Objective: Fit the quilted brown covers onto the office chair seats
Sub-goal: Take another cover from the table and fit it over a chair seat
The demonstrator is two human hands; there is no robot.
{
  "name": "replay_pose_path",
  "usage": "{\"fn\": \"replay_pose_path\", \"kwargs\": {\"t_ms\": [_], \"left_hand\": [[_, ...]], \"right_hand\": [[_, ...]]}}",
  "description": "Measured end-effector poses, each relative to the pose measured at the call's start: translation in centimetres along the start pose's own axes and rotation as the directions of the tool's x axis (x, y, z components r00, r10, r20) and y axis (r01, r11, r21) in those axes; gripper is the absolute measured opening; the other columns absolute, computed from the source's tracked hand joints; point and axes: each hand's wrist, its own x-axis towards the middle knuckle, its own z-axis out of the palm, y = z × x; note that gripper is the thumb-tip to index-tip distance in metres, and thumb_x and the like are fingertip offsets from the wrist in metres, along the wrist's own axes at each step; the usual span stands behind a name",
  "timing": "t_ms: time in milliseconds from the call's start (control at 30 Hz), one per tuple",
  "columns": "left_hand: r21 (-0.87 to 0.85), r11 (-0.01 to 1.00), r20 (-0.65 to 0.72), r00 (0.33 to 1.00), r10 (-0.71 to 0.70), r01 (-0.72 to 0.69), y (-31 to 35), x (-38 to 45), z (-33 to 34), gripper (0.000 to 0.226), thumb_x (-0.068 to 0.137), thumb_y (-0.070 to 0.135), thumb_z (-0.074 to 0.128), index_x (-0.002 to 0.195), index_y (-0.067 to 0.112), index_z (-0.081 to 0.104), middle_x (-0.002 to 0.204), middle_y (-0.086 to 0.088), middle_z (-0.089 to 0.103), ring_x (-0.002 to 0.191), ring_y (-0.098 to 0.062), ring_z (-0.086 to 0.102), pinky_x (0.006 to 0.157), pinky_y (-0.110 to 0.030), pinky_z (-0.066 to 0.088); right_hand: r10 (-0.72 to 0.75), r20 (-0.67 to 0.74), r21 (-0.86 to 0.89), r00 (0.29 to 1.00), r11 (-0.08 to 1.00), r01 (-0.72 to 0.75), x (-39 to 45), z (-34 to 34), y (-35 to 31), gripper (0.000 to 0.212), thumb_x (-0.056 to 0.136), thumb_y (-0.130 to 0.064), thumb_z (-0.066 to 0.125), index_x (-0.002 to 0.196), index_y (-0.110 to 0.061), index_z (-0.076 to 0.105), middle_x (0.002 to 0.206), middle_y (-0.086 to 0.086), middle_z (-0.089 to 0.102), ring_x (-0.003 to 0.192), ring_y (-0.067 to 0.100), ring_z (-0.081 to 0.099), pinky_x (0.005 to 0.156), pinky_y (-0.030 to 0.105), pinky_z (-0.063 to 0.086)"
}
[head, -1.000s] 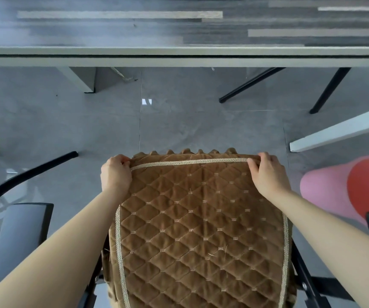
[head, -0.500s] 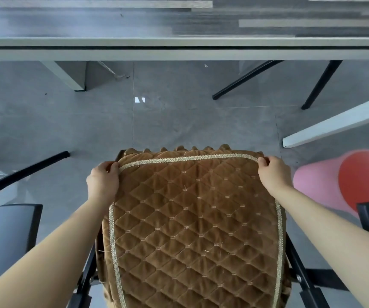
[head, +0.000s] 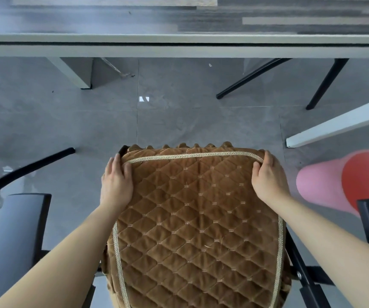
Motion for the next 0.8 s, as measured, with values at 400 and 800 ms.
{"fn": "replay_pose_path", "kwargs": {"t_ms": [400, 800], "left_hand": [[0.369, 0.918, 0.354, 0.935, 0.004, -0.144, -1.6, -15.8, 0.2, 0.07, 0.097, 0.025, 0.041, 0.156, 0.026, 0.004, 0.165, 0.0, -0.005, 0.151, -0.031, 0.004, 0.122, -0.045, 0.011], [-0.208, 0.976, 0.25, 0.961, 0.115, -0.063, 1.7, -38.5, -15.0, 0.059, 0.095, 0.016, 0.052, 0.148, 0.033, 0.031, 0.123, 0.008, 0.06, 0.087, -0.007, 0.064, 0.074, -0.021, 0.054]], "right_hand": [[-0.131, 0.31, -0.223, 0.942, 0.953, 0.206, -14.9, -2.3, 1.7, 0.067, 0.099, -0.035, 0.039, 0.153, -0.011, 0.009, 0.159, 0.015, 0.018, 0.147, 0.034, 0.019, 0.12, 0.044, 0.02], [-0.387, 0.539, 0.115, 0.748, 0.914, 0.39, -35.0, -18.4, -4.0, 0.043, 0.102, -0.038, 0.034, 0.143, -0.024, 0.04, 0.143, -0.005, 0.048, 0.128, 0.014, 0.047, 0.108, 0.032, 0.038]]}}
